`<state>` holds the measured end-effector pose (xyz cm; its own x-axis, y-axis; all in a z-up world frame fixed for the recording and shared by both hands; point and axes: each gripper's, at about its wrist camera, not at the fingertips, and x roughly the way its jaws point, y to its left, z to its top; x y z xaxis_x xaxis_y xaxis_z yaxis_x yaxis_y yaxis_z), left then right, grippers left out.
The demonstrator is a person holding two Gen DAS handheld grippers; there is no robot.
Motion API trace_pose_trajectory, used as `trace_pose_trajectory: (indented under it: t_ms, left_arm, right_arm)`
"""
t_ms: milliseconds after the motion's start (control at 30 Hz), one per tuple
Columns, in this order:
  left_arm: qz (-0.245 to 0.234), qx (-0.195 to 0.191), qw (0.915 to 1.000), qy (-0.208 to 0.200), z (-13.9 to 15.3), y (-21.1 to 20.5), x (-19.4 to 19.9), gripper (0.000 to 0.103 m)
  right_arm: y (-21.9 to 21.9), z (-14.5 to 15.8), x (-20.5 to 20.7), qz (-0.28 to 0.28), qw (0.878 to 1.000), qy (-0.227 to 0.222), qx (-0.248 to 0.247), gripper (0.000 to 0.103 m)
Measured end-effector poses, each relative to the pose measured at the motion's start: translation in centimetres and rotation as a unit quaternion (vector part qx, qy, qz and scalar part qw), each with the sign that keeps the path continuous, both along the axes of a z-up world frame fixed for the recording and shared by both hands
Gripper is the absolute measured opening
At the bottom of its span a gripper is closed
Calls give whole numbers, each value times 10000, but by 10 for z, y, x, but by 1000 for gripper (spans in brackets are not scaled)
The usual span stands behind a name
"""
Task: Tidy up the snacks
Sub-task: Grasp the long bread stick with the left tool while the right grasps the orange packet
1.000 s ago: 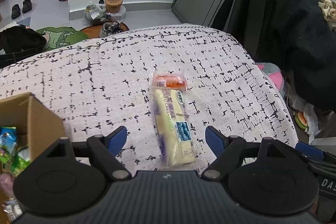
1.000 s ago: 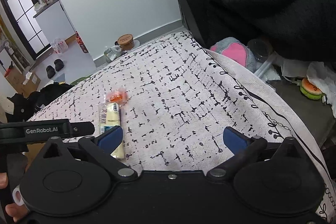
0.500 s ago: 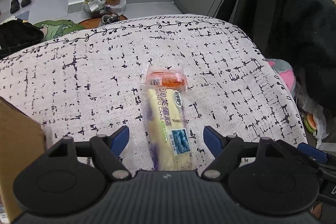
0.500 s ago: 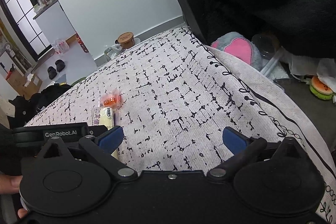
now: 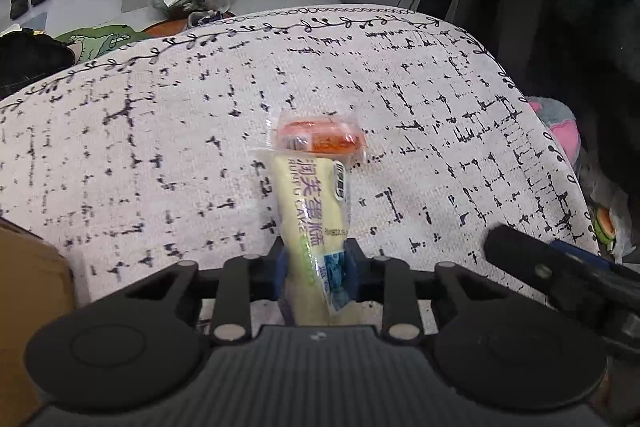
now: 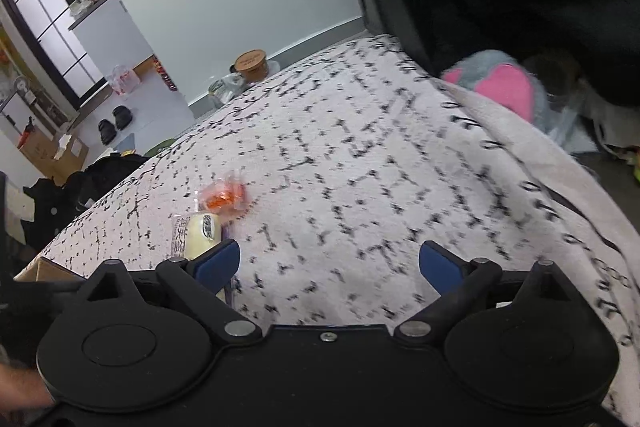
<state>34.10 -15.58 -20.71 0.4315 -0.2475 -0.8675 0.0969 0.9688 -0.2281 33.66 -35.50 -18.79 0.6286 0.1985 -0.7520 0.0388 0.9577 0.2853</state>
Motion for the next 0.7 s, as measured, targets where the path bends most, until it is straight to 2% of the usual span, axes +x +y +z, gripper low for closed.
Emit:
trace_pose_trajectory:
  t_ms: [233, 400, 700]
  left_arm:
    - [276, 17, 9996, -100, 8, 28, 2, 26]
    - [505, -178, 9985, -132, 10, 45, 10, 25]
    - [876, -434, 9952, 20, 4, 62, 21, 25]
  right_arm:
    - [26, -5, 24, 265, 9996, -15, 124, 86]
    - [40, -7, 40, 392, 9990, -34, 200, 83]
    - [64, -17, 61, 662, 9974, 61, 260, 64]
